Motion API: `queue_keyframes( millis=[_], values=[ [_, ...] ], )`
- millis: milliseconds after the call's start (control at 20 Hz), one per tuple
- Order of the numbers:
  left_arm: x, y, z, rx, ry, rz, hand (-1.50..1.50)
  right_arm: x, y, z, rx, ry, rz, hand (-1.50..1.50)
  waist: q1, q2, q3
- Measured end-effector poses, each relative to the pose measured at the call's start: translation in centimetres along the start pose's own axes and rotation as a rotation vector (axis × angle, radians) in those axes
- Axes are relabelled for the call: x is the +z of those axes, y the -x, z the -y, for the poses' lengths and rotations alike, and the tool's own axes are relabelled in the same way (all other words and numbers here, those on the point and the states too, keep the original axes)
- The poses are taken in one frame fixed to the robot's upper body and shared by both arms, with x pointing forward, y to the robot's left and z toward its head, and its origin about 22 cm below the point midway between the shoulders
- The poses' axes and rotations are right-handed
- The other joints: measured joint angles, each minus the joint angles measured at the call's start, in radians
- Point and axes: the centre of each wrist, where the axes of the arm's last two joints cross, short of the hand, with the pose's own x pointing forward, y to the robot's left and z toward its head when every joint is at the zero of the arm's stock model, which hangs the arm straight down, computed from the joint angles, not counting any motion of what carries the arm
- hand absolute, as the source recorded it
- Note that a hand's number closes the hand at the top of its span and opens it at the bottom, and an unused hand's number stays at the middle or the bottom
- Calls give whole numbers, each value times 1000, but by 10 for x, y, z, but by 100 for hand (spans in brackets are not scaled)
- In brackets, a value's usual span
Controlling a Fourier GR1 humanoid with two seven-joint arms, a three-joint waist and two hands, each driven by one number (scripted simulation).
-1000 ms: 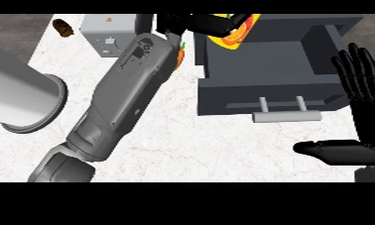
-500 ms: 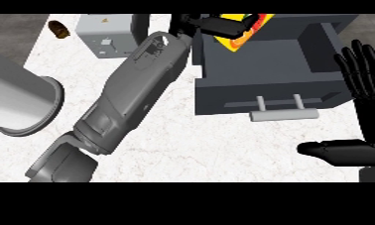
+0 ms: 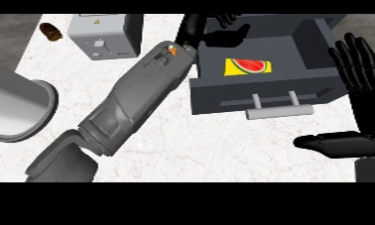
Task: Pick up the cup, place it into the drawer and close the drawer
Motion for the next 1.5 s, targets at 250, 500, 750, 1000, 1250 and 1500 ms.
queue_keyframes(
  millis=[250,500,750,1000,1250,1500],
  values=[
    [10,14,6,-81,19,-42,-150,1,-1,5,2,-3,5,-150,-5,0,0],
    [15,17,12,-113,1,-26,-150,-4,-2,0,-11,-7,16,-150,-4,1,0],
    [14,7,17,-64,-20,49,-150,0,-5,-4,-118,-56,36,150,-1,-2,-1],
    [6,-12,21,13,-32,107,-150,5,-14,6,-126,-128,41,150,25,-8,-1],
    [3,-16,14,61,-60,114,-150,16,-21,10,0,-232,14,150,52,-14,-1],
    [-2,-23,-16,107,-97,106,-150,25,-31,7,129,-290,-23,150,73,-20,-2]
  ],
)
